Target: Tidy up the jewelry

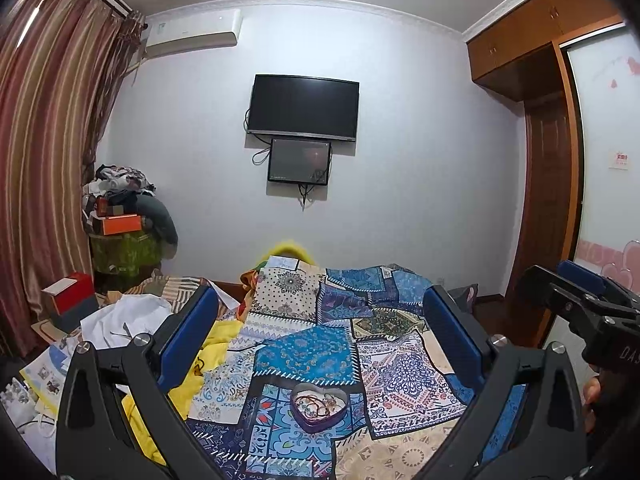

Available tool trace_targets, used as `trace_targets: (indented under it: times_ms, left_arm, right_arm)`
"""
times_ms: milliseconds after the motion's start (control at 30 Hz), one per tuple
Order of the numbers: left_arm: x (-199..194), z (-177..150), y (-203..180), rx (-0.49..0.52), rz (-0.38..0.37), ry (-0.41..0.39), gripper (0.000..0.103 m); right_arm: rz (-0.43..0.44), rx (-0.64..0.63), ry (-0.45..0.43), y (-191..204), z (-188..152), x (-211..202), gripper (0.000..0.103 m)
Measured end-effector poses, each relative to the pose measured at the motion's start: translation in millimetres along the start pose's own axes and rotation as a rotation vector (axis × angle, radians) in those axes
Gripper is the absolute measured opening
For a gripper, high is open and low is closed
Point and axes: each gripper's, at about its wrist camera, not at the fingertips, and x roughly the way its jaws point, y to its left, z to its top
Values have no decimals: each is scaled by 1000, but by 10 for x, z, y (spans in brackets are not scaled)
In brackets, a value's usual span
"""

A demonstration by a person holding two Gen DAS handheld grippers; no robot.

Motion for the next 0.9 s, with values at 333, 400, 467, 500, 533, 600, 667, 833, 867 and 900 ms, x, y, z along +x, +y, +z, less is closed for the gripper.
trace_targets:
  times_ms: [333,400,467,500,533,600,667,833,867,900]
  left_arm:
    - [17,-2,1,6,-8,7,103]
    - [19,-3,4,6,-19,10,103]
    - [24,-3,7,6,-28,14,103]
    - [25,-4,10,7,-29,16,103]
    - [27,-6,9,8,-29,17,103]
    - [28,-7,6,11,-33,19,103]
    - [23,-7,-4,14,-35,20,103]
    - [19,-8,-9,18,-42,22,103]
    - [22,-4,-7,18,-43,22,103]
    - [22,-4,-8,18,-43,22,103]
  right_arm:
    - [-2,7,0,-4,3,-2,103]
    - [-2,11,-1,-13,9,-1,103]
    - [-3,11,0,-10,15,2,103]
    - [-3,11,0,-12,10,2,103]
    - [-3,11,-1,-12,10,2,103]
    - [-2,11,-2,-13,10,1,103]
    - [2,15,-9,-21,11,-4,103]
    - [1,17,-8,-43,-10,-9,103]
    - [0,16,-9,-44,-11,-12,103]
    - [-1,17,-9,-44,-16,-17,103]
